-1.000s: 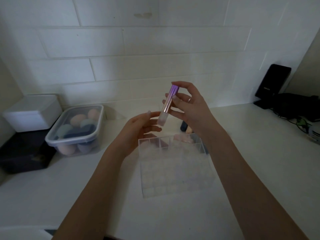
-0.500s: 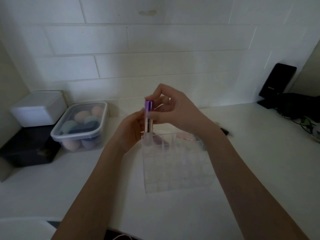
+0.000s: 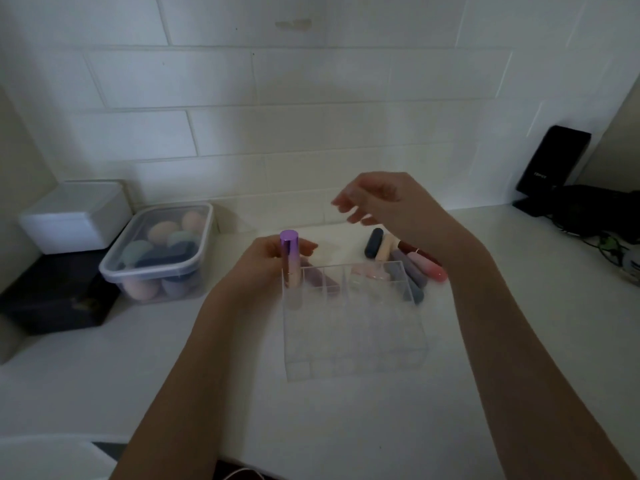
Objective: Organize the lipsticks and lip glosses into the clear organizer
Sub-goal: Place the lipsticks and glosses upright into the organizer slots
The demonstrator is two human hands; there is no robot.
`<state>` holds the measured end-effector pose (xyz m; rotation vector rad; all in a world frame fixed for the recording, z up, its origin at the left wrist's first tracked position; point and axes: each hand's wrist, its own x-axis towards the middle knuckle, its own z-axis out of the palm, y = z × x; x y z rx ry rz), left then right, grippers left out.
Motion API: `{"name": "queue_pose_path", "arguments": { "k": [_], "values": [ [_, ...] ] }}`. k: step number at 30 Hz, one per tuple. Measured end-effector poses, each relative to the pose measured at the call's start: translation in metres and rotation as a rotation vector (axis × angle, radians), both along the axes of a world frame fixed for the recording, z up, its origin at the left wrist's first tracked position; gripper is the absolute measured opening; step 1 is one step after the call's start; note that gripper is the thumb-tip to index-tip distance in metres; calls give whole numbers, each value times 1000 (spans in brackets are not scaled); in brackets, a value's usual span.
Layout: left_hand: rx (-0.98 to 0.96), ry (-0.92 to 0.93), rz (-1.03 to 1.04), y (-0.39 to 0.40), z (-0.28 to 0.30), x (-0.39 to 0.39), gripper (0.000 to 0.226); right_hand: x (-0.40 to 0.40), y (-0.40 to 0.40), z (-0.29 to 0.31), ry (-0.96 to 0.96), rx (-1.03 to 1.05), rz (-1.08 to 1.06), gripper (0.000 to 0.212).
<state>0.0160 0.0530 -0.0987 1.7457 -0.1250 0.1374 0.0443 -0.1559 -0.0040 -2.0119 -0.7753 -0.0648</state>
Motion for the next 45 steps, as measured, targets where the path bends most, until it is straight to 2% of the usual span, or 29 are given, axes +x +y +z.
{"name": "queue_pose_path", "arguments": {
  "k": [5, 8, 10, 12, 14, 19, 25, 27, 32, 37, 41, 43, 44, 45],
  "values": [
    [279, 10, -224, -1, 1, -4, 40, 13, -16, -16, 101, -52, -83, 16],
    [403, -64, -95, -5, -4, 2, 33, 13, -10, -22, 158, -75, -61, 13],
    [312, -109, -9, -6, -3, 4, 27, 12, -5, -24, 140, -57, -43, 10],
    [72, -114, 53, -7, 5, 4, 22, 11, -1, -25, 87, -34, -43, 11],
    [-84, -124, 53, -10, 12, 4, 18, 11, 4, -24, 55, 4, -51, 14],
    [-359, -81, -28, -12, 11, 7, 12, 7, 10, -20, 159, 163, -12, 14],
    [-662, -72, -301, 1, 8, 8, 36, 4, 10, -14, 222, 355, 33, 20],
    [-662, -90, -329, 1, 7, 7, 41, 3, 10, -12, 231, 383, 23, 23],
    [-583, -147, -255, -6, 9, 6, 29, 0, 13, -13, 303, 453, 3, 24],
    [-614, -190, -252, -5, 7, 6, 42, -2, 14, -13, 420, 520, 65, 25],
    [-685, -191, -270, -2, 4, 8, 28, -1, 17, -13, 397, 515, 110, 25],
    [-654, -160, -254, 1, 0, 11, 57, -1, 19, -14, 391, 513, 97, 25],
    [-656, -147, -265, 2, 0, 12, 63, -1, 19, -15, 394, 513, 100, 25],
    [-660, -155, -271, 1, 0, 11, 57, -2, 19, -15, 395, 513, 112, 25]
  ]
}}
